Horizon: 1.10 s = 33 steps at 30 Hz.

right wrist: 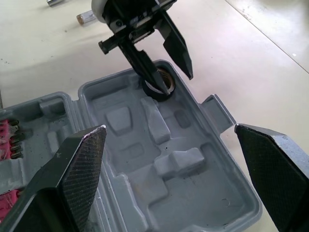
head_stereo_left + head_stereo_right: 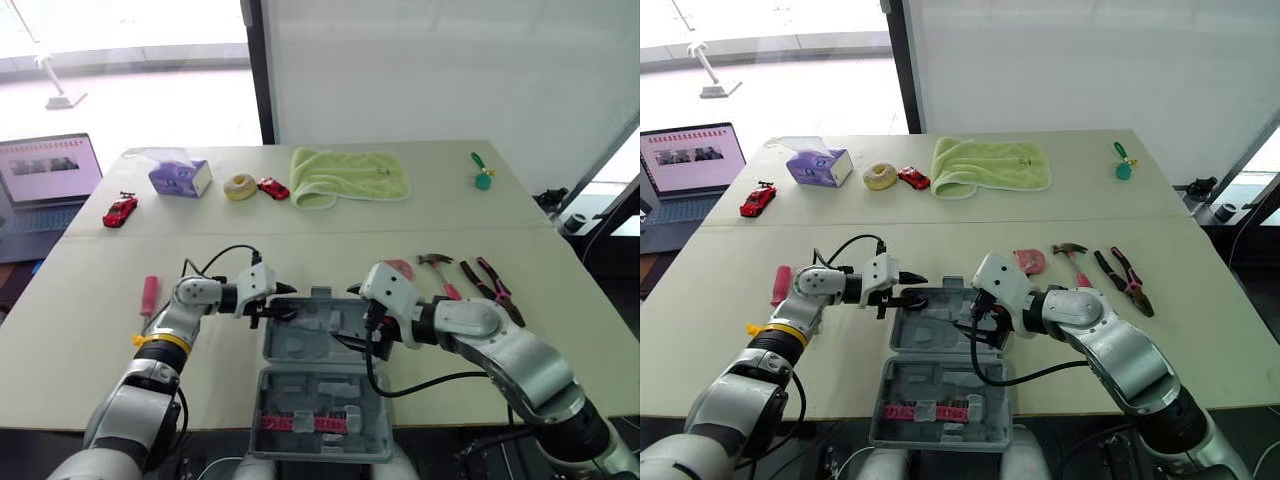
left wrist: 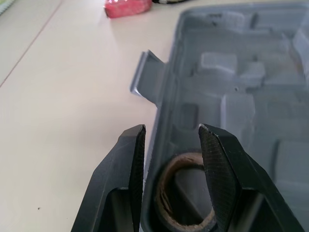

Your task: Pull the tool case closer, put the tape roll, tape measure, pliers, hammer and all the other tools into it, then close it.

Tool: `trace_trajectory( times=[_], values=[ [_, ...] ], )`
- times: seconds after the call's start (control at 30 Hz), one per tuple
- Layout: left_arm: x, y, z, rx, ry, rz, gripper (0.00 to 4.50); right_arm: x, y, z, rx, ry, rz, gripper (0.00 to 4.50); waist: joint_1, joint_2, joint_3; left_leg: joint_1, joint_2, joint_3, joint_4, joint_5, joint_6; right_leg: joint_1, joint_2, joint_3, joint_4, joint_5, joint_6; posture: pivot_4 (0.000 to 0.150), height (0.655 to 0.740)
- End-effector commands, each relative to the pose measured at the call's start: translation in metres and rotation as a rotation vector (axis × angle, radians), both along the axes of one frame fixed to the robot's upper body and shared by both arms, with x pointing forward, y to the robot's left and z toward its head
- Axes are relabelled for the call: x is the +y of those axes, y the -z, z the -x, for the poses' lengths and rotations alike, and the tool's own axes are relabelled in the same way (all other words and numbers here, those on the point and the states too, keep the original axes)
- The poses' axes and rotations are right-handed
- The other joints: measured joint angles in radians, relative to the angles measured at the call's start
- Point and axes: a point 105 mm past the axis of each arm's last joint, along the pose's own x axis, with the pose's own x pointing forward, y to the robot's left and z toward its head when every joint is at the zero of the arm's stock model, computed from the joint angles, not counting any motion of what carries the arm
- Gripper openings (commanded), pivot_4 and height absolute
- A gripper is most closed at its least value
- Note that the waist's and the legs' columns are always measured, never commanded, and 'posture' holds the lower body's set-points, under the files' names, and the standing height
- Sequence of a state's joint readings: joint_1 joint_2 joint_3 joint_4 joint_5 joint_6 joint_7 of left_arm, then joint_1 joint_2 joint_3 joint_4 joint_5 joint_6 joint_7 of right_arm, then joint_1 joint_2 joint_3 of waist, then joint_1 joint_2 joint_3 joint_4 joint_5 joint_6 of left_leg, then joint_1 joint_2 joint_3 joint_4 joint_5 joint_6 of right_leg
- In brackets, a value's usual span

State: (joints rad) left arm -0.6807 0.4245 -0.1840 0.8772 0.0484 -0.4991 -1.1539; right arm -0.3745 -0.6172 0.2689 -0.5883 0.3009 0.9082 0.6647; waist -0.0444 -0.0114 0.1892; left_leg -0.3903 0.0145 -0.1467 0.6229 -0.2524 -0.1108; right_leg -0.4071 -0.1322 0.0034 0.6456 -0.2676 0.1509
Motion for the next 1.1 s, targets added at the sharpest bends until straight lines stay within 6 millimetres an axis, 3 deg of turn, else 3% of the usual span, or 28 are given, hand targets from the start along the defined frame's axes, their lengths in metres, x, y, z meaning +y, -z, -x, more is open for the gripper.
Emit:
trace_trajectory(
  times=[0.03,0.23,0.5,0.73,0.9,1.1],
  values=[
    [0.008,0.009,-0.001,-0.042,-0.019,-0.07,1.84,0.004,-0.011,0.004,-0.04,-0.023,-0.026,4.5,0.002,0.0,0.0,0.0,0.0,0.0,0.0,0.0,0.0,0.0,0.0,0.0,0.0,0.0,0.0,0.15,0.74],
    [0.013,0.02,-0.001,-0.048,-0.028,-0.137,1.84,0.004,-0.011,0.005,-0.039,-0.023,-0.028,4.5,0.005,0.0,-0.001,0.001,0.0,0.0,0.001,0.0,0.0,0.002,0.0,0.0,0.0,0.0,0.0,0.15,0.74],
    [0.001,-0.004,-0.004,0.042,-0.013,0.035,1.84,0.003,-0.01,0.004,-0.037,-0.022,-0.025,4.5,0.003,0.0,-0.001,0.001,0.0,0.0,0.001,0.0,0.0,0.002,0.0,0.0,0.0,0.0,0.0,0.15,0.74],
    [0.004,-0.018,-0.011,0.028,-0.042,0.091,1.84,0.003,-0.01,0.003,-0.04,-0.023,-0.023,4.5,0.002,0.0,-0.001,0.001,0.0,0.0,0.001,0.0,0.0,0.002,0.0,0.0,0.0,0.0,0.0,0.15,0.74],
    [0.008,-0.014,-0.005,0.044,-0.024,0.084,1.84,0.003,-0.01,0.003,-0.04,-0.021,-0.022,4.5,0.003,0.0,-0.001,0.001,0.0,0.0,0.0,0.0,0.0,0.002,0.0,0.0,0.0,0.0,0.0,0.15,0.74],
    [0.018,0.006,0.006,0.083,0.001,-0.001,1.84,0.002,-0.011,0.003,-0.04,-0.02,-0.021,4.5,0.001,0.0,-0.001,0.001,0.0,0.0,0.0,0.0,0.0,0.002,0.0,0.0,0.0,0.0,0.0,0.15,0.74]
  ],
)
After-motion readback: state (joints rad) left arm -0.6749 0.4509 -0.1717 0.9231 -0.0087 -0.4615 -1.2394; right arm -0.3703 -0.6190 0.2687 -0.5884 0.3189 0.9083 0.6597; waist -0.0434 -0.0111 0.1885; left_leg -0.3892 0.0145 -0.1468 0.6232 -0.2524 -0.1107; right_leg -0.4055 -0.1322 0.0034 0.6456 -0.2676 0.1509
